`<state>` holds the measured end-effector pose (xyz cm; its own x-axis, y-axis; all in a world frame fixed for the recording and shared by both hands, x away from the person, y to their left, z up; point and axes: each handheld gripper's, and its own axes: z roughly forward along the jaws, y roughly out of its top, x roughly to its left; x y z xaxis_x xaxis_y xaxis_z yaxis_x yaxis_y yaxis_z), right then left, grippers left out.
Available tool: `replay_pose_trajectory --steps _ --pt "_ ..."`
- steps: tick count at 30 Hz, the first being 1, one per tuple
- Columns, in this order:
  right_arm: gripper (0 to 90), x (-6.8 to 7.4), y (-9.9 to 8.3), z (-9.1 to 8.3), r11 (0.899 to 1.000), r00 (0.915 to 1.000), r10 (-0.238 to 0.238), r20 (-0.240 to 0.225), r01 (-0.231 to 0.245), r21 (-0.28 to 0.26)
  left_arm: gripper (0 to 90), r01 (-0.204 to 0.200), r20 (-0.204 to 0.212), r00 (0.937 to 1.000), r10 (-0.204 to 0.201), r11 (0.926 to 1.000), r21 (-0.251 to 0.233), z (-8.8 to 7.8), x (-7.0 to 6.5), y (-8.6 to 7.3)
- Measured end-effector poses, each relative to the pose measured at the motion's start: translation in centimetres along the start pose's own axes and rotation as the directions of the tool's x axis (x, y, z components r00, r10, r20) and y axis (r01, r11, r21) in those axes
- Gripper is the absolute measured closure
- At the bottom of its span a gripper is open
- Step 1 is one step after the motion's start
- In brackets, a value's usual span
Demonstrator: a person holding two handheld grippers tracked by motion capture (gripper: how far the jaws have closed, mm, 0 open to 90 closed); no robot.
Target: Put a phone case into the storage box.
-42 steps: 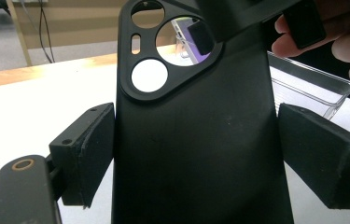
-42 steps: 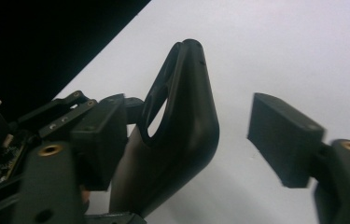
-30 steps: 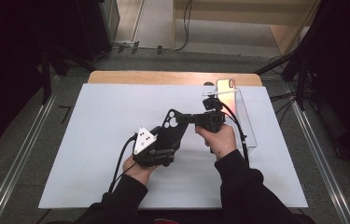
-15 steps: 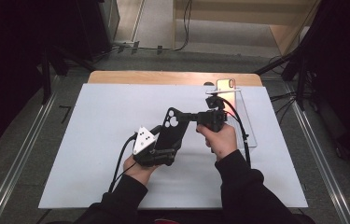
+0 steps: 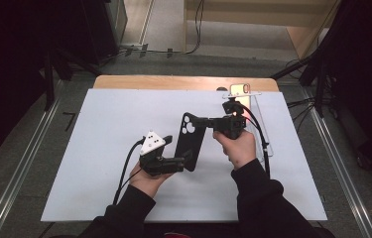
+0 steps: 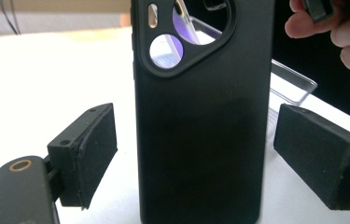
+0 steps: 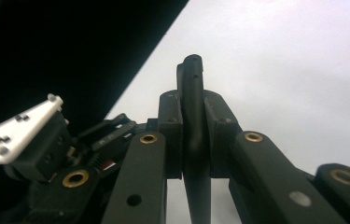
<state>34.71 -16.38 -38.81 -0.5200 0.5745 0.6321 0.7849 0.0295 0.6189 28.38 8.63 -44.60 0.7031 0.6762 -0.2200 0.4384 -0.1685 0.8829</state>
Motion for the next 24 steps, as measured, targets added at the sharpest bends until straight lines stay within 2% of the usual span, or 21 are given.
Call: replay_pose_trajectory --steps 3,7,12,16,18,19,24 --pt "77.4 0.4 -0.1 0.1 0.999 0.9984 -0.043 0.037 0.043 0.004 13.3 0.040 0.031 0.9987 -0.042 0.9975 0.059 -0.1 0.5 0.3" --pt "77.4 0.8 -0.3 0.2 0.995 0.9928 -0.098 0.069 0.098 0.012 16.1 0.096 0.100 0.9889 -0.109 0.9866 0.132 -0.3 0.9 0.8" --pt "77.4 1.1 -0.5 0.2 0.986 0.9827 -0.167 0.081 0.166 0.018 18.0 0.081 0.119 0.9877 -0.101 0.9828 0.166 -1.1 1.3 1.6" --pt "77.4 0.9 -0.8 0.0 0.981 0.9777 -0.195 0.079 0.194 0.012 19.7 0.033 0.111 0.9921 -0.057 0.9779 0.206 -1.6 1.6 2.1" --pt "77.4 0.8 -0.9 -0.1 0.978 0.9748 -0.208 0.081 0.207 0.018 28.6 0.001 0.137 0.9901 -0.030 0.9778 0.209 -1.8 1.7 2.2" --pt "77.4 0.7 -1.0 -0.2 0.976 0.9733 -0.216 0.077 0.215 0.021 28.6 -0.016 0.134 0.9909 -0.012 0.9780 0.208 -1.9 1.7 2.2" --pt "77.3 0.8 -1.4 -0.4 0.966 0.9642 -0.260 0.054 0.258 0.030 28.5 -0.093 0.143 0.9880 0.059 0.9663 0.240 -2.1 1.4 2.6"
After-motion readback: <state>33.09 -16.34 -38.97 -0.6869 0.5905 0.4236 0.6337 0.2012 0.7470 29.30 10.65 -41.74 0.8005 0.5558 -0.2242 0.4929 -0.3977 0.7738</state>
